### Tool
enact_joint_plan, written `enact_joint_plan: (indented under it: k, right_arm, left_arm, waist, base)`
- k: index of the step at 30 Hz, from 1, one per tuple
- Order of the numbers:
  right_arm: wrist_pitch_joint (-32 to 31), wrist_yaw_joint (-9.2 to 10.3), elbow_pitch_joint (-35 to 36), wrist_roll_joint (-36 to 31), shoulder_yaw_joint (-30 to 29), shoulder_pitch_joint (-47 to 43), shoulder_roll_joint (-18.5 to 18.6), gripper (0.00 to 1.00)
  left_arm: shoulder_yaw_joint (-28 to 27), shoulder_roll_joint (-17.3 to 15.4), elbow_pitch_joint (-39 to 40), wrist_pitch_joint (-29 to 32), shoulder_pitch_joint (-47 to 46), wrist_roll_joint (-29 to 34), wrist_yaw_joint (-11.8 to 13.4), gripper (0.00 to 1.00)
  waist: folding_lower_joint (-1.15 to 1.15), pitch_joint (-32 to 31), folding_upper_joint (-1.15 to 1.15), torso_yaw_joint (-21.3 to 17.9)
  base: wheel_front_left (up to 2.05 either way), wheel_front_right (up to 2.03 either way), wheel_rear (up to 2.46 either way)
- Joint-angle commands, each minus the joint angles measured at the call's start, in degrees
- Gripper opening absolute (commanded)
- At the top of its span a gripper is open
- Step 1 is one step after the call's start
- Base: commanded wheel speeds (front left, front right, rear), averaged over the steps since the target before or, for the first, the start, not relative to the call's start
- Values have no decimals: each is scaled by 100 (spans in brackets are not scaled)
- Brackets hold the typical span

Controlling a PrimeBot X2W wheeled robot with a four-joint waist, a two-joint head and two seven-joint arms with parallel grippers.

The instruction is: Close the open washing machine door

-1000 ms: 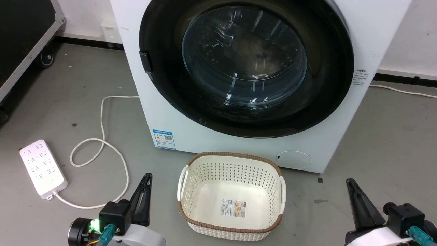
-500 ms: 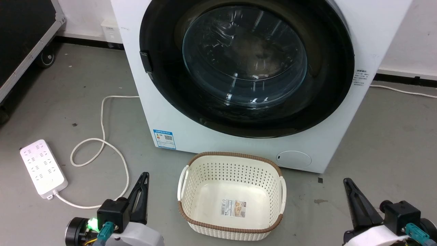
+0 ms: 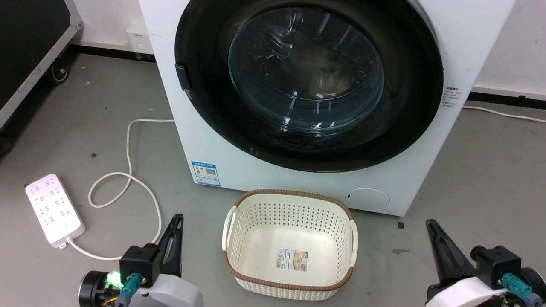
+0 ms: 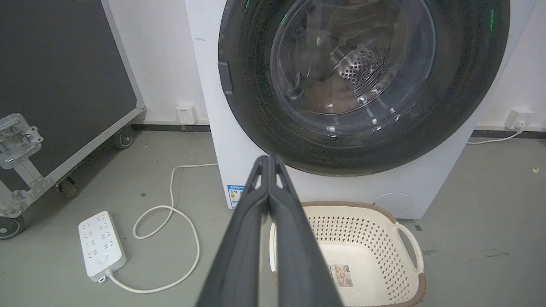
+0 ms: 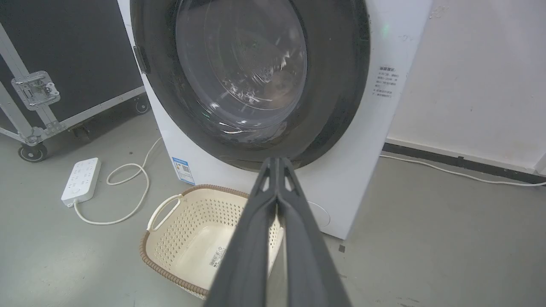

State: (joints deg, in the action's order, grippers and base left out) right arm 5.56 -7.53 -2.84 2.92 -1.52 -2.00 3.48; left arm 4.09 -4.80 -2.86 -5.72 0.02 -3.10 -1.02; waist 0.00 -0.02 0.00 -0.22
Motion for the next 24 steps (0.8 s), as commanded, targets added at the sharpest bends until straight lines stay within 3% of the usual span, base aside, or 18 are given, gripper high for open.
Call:
enact_joint_plan:
  k: [1,24]
  right_arm:
    - [-41,3,54,-51,14,87,-31,0]
    - [-295,3,167,-170,82,143,-45,0]
  left_arm:
    - [-38,13,41,26,-2,41,39,0]
    - [-221,101,162,295,-2,174,70,0]
  waist:
    - [0,0,0,1]
    - [0,1,0,11]
  base:
    - [0,0,0]
    - [0,0,0]
